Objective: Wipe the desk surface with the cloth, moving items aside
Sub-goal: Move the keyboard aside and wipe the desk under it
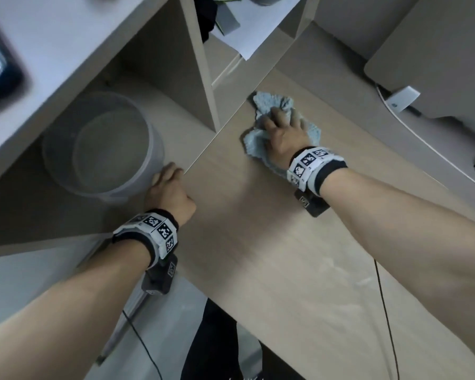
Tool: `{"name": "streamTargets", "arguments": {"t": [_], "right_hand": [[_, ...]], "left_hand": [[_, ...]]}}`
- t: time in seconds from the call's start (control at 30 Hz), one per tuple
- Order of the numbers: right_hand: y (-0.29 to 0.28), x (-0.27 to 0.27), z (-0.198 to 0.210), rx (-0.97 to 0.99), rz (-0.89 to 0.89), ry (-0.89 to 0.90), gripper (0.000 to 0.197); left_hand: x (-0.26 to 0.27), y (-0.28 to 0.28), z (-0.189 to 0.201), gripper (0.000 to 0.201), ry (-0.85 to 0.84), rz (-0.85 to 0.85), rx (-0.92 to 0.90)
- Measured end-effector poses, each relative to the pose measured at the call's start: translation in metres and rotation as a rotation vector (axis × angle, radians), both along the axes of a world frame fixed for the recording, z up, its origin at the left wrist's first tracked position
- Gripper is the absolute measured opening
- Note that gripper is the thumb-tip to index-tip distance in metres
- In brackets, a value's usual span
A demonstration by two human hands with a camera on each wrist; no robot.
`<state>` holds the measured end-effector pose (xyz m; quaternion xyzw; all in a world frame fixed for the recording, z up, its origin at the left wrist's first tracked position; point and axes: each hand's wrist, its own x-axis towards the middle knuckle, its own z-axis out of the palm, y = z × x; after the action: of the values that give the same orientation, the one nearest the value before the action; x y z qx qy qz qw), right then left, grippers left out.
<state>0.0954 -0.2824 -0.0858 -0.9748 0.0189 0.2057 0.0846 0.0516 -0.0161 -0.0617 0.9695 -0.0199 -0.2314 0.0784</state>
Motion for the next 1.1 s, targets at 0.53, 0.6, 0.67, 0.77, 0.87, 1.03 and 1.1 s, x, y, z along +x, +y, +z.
{"name": "streamTargets", "arguments": {"t": [0.53, 0.6, 0.67, 0.77, 0.87, 1.03, 1.1], "right_hand": [[0.075, -0.077, -0.006, 0.015, 0.055, 0.035, 0.069], [0.118, -0.096, -0.007, 0.017, 0.221, 0.028, 0.068], [0.152, -0.123, -0.008, 0.044, 0.407, 0.039, 0.067], [0.155, -0.144, -0.013, 0.059, 0.623, 0.071, 0.066], [0.122, -0.124, -0.012, 0.073, 0.553, 0.037, 0.059], [0.145, -0.097, -0.004, 0.043, 0.289, 0.062, 0.062], [0.176, -0.113, -0.001, 0.038, 0.42, 0.076, 0.063]], "left_hand": [[-0.045, 0.044, 0.015, 0.045, 0.035, 0.126, -0.132], [-0.059, 0.057, 0.016, 0.043, 0.023, 0.119, -0.115], [-0.075, 0.066, 0.019, 0.041, 0.016, 0.112, -0.122], [-0.098, 0.073, 0.022, 0.04, 0.052, 0.051, -0.134], [-0.116, 0.091, 0.012, 0.052, 0.034, 0.063, -0.121], [-0.122, 0.112, -0.001, 0.057, 0.02, 0.132, -0.136], [-0.123, 0.113, -0.002, 0.058, -0.002, 0.119, -0.156]]}}
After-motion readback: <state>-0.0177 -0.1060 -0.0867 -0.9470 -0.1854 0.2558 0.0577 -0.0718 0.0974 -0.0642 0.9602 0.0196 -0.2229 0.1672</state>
